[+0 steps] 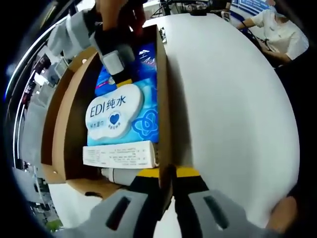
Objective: Operate the shoe box by opening the lid, removing the specified soft item, and placing it in the target area until the item is outside and the box remains undamaged.
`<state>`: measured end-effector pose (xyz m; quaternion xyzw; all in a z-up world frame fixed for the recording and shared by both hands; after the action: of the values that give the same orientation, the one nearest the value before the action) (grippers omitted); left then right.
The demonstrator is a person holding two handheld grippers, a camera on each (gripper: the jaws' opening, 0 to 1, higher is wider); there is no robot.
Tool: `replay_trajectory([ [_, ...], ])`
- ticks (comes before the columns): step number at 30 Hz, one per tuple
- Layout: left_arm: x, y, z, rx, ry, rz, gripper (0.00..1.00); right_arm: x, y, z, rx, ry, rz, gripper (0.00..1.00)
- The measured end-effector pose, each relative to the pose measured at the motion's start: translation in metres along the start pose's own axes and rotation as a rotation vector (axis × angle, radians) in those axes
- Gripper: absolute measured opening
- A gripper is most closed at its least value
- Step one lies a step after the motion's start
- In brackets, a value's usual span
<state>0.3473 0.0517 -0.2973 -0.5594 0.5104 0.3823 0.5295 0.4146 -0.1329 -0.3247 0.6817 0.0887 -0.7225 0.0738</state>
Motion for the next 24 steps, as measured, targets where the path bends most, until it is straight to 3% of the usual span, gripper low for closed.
replay_trajectory([
  [5,0.0,0.0,0.0,-0.002,-0.002,0.001,0.07,0.002,0.001,0.0,-0.019,-0.022,-0.036,0.77],
  [18,0.0,0.001,-0.002,0.0,-0.003,0.006,0.06,0.004,0.0,0.001,-0.006,-0.037,-0.009,0.78],
  [24,0.0,0.004,-0.002,-0.004,-0.01,0.001,0.07,0.004,-0.003,0.01,-0.01,-0.026,-0.003,0.78],
])
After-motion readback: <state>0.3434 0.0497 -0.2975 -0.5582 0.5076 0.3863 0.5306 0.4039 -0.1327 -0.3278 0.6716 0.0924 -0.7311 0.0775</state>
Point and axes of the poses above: the point that each gripper's makers call its tool centre point, and the gripper's own axes: x roughly forward along the fingers, y roughly to its right, z roughly out of its underside, the point moved 2 cm from there along -x, roughly backward along the fingers, and after that the axes turned 11 degrees about -y, right-handed, at the moved point
